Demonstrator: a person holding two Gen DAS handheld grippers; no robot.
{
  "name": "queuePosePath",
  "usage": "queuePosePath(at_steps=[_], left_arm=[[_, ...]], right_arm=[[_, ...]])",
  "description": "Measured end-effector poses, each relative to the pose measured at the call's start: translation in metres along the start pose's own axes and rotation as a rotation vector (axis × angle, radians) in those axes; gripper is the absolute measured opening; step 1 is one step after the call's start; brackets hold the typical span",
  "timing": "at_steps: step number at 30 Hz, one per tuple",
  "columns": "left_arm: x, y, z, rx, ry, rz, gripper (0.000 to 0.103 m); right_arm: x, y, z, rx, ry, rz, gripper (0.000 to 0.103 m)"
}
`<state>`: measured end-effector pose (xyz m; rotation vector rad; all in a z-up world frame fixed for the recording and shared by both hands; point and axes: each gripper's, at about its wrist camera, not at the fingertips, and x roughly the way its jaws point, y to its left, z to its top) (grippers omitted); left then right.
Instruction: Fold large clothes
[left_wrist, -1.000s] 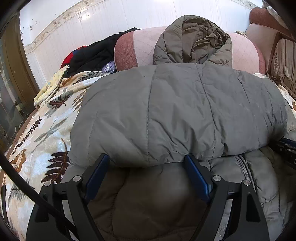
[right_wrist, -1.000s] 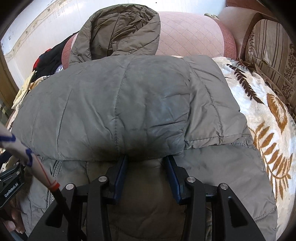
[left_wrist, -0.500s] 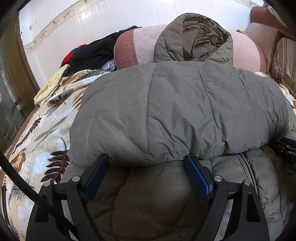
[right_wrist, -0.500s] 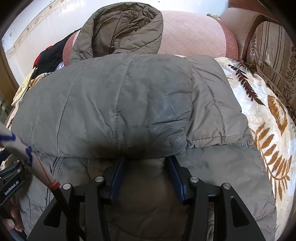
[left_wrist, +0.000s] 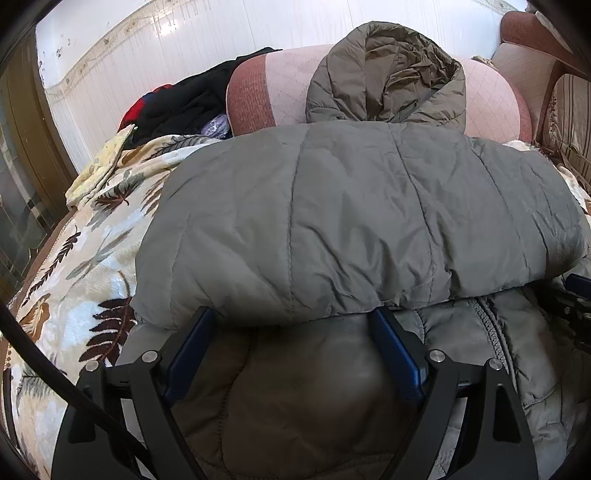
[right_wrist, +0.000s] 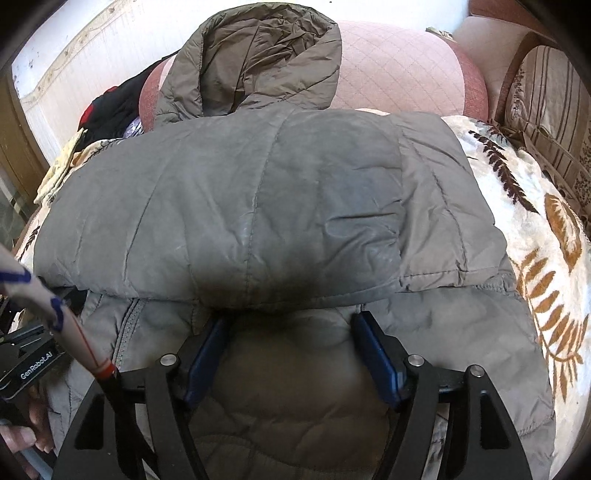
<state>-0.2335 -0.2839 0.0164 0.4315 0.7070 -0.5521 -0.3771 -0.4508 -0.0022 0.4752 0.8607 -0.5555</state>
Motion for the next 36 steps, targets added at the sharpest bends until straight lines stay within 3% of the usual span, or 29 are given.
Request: queuePosePath(at_steps=[4,10,14,20,24,28,33,36], left_arm=[[0.002,0.0,0.0,-0.004,0.008,-0.006,0.087],[0.0,-0.002,0.001,0.007,0.011,0.011,0.087],[-0.005,-0.002,0.001,0.009,0.021,0.019,0.087],[-0.038,-0.001,-0.021,-0.017,0.042,-0.04,0.087],[-0.066,-0.007,-0.053,-0.032,0.059,-0.071,0.087],[-0.106,-0.014,-0.095,-0.036,0.042,-0.088,0.087],[-0.131,-0.021,-0.119,-0.029,0.033,-0.099,0.087],[-0.139,-0.022,-0.122,-0.026,0.007,-0.068,0.087]], right_arm=[[-0.01,-0.003,-0.002,0.039,-0.005,0.042,0.074],[-0.017,-0.007,-0.002,0.071,-0.011,0.065,0.044],[-0.026,-0.009,-0.003,0.098,-0.014,0.083,0.041],[-0.058,0.001,-0.024,0.092,-0.032,0.1,0.041],[-0.086,0.012,-0.065,0.067,-0.031,0.138,0.041],[-0.111,0.014,-0.116,0.014,-0.017,0.098,0.041],[-0.138,0.004,-0.148,0.035,-0.012,0.111,0.041],[-0.159,0.002,-0.154,0.009,-0.055,0.117,0.041]])
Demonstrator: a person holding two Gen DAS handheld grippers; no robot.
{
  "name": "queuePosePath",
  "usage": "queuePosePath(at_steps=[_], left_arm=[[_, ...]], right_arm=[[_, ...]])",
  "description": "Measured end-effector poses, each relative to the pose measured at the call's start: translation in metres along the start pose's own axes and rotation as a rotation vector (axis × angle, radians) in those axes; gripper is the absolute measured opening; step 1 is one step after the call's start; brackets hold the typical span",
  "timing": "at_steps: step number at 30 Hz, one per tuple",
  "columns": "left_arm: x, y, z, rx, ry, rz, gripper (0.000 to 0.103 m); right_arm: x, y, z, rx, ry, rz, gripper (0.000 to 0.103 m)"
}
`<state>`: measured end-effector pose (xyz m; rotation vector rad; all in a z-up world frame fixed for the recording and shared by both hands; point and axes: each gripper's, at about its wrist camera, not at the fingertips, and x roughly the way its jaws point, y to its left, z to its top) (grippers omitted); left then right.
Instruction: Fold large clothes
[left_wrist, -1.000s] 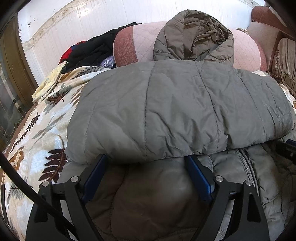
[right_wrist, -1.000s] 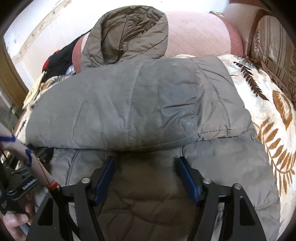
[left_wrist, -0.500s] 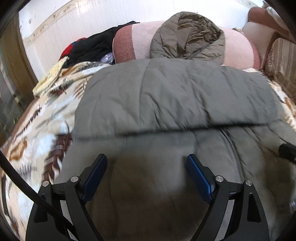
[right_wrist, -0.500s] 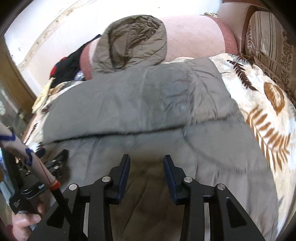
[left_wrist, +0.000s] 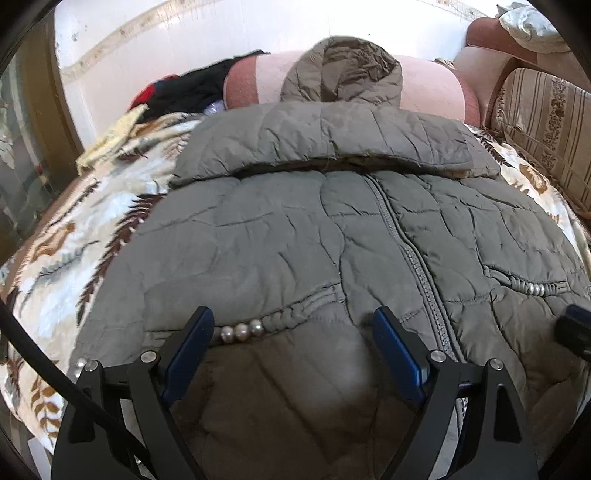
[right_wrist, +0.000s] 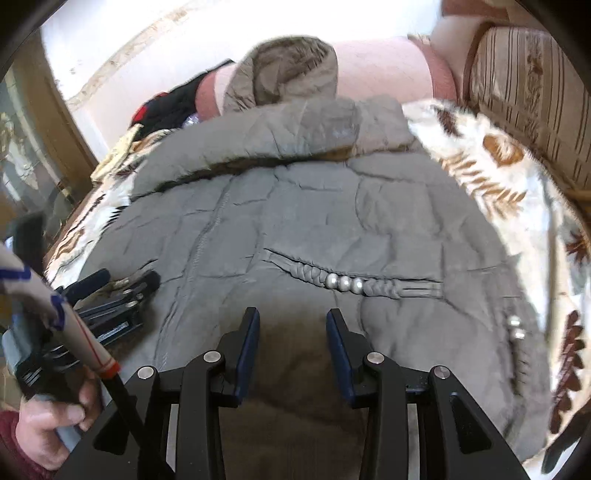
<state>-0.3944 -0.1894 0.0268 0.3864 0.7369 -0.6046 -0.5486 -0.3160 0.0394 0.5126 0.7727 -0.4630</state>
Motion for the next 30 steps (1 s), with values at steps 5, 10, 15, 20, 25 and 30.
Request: queuePosePath(at_steps=[5,10,15,20,25,30], left_arm=[[-0.026,0.004,-0.012,-0.003,-0.034,-0.003,0.087],[-0.056,0.009,-0.024,-0.021,-0.063,-0.026,0.087],[-0.091,0.009,-0.026,-0.029,-0.113,-0.046,0.087],[-0.144,0.008,-0.016,-0.023,-0.201,-0.069,0.087],[-0.208,0.011,0.003,-0.023,-0.315,-0.086,0.087],[-0.273,0.016,0.02,-0.019,-0.416,-0.106,0.087]], right_arm=[[-0.025,-0.001,-0.007,0.03,-0.061,0.08,0.041],[-0.034,0.021,-0.019,-0.049,-0.066,0.065,0.041],[-0.043,0.032,-0.033,-0.061,-0.05,0.076,0.041],[-0.072,0.039,-0.028,-0.044,-0.097,0.093,0.041],[-0.119,0.053,-0.011,-0.045,-0.186,0.116,0.042],[-0.168,0.069,0.004,-0.047,-0.281,0.167,0.049]])
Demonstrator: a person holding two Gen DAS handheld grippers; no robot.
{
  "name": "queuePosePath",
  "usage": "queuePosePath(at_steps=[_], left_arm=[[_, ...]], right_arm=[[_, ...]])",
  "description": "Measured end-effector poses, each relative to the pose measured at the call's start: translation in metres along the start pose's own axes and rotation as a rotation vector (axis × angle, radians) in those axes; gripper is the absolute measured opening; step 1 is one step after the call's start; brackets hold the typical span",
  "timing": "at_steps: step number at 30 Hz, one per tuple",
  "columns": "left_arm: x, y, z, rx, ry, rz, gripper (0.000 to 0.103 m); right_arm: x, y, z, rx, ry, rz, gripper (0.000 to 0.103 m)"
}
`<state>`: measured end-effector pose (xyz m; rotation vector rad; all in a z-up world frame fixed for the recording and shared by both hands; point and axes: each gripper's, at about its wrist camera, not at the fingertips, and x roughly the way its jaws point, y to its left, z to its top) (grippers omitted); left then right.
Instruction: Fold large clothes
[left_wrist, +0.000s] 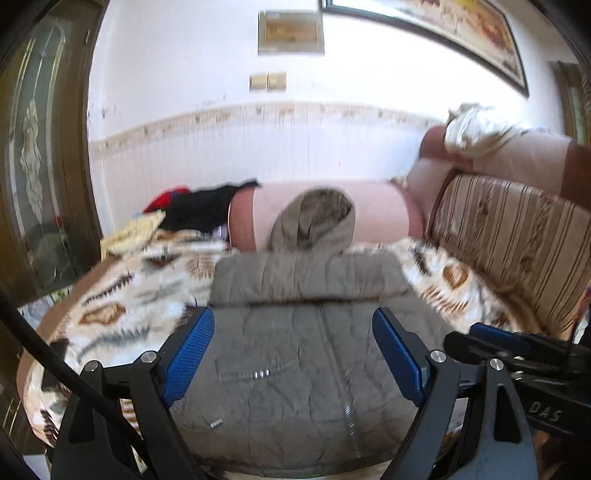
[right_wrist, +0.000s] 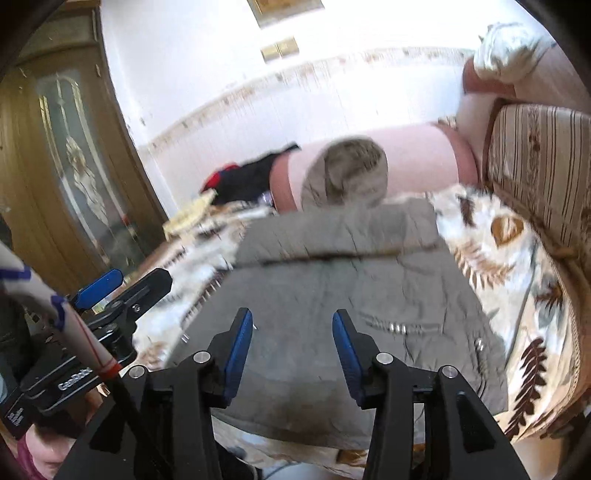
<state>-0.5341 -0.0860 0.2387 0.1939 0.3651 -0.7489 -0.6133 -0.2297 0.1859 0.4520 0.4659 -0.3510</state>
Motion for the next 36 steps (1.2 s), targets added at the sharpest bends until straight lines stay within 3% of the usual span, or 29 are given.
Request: queuePosePath(at_steps=[4,17,20,27,36], left_arm=[[-0.033,-0.002,0.024,0.017,-0.06,0.003,0.087],[-0.106,0.021,0.089,-0.095,-0.17,-0.028,0.087],[-0.115,0.02,0.098,-0.092,-0.197,-0.03,0.087],[-0.086,0.004,0.085,-0.064,-0.168,-0.004,0.087],[-0.026,-0.006,0.054,-0.045,-0.03,0.003,0.087]], right_arm=[[-0.025,0.015,0.016,-0.009,-0.055,0.014,0.049],[-0.091,0.044,0.064,-0.023,-0.187,0.073,0.05],[-0.105,0.046,0.08,-0.015,-0.23,0.09,0.055],[-0.092,0.043,0.074,-0.023,-0.214,0.089,0.057],[-0.049,0.001,0.055,0.075,-0.11,0.064,0.057]])
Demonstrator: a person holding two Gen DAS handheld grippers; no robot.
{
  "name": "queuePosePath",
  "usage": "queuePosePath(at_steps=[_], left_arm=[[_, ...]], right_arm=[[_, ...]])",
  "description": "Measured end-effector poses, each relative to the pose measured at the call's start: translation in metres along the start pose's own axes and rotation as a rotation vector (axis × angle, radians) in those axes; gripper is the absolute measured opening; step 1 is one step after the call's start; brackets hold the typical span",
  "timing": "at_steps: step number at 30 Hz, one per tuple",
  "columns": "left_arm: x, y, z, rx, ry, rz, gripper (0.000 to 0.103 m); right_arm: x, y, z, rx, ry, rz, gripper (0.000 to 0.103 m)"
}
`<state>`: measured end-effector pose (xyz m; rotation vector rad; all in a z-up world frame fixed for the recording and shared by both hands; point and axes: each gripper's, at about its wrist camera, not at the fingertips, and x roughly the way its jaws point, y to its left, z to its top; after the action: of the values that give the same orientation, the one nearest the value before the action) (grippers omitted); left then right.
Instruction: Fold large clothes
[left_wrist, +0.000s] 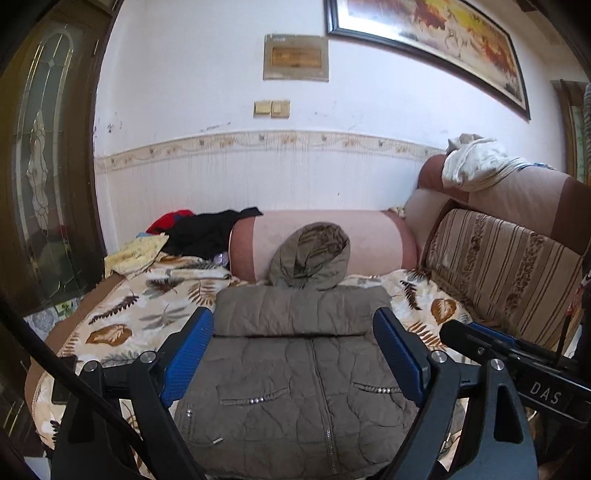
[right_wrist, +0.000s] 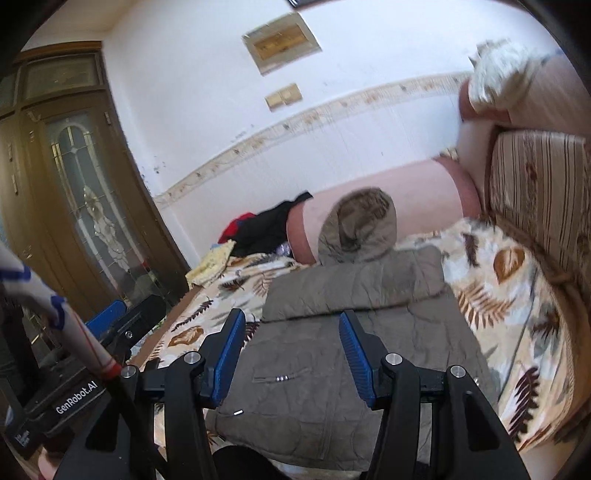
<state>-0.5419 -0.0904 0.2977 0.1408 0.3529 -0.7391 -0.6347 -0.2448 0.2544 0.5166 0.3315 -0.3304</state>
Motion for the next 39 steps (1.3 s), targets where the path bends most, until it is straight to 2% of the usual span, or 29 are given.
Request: queuePosePath(at_steps=[10,20,28,33,39], left_arm=[[0.048,0.008,-0.012,-0.012,0.081,0.029,0.087],[0.105,0.015,-0.04,-0.011,0.188,0.056,0.087],[0.148,0.019,-0.061,-0.005,0.222,0.079,0.087],[0.182,0.024,-0.08,-0.014,0.282,0.089,0.087],[0.221,0.029,-0.108,-0.016,0.35,0.108,0.087]], right_arm=[[0.027,-0.017,-0.005,0.006,0.05,-0.029,0.057],[0.067,-0.039,-0.018,0.043,0.128,-0.06,0.057],[0.118,-0.057,-0.05,0.048,0.203,-0.13,0.057],[0.152,-0.075,-0.072,0.015,0.254,-0.204,0.057],[0.179,-0.095,-0.092,0.005,0.291,-0.235,0.057]])
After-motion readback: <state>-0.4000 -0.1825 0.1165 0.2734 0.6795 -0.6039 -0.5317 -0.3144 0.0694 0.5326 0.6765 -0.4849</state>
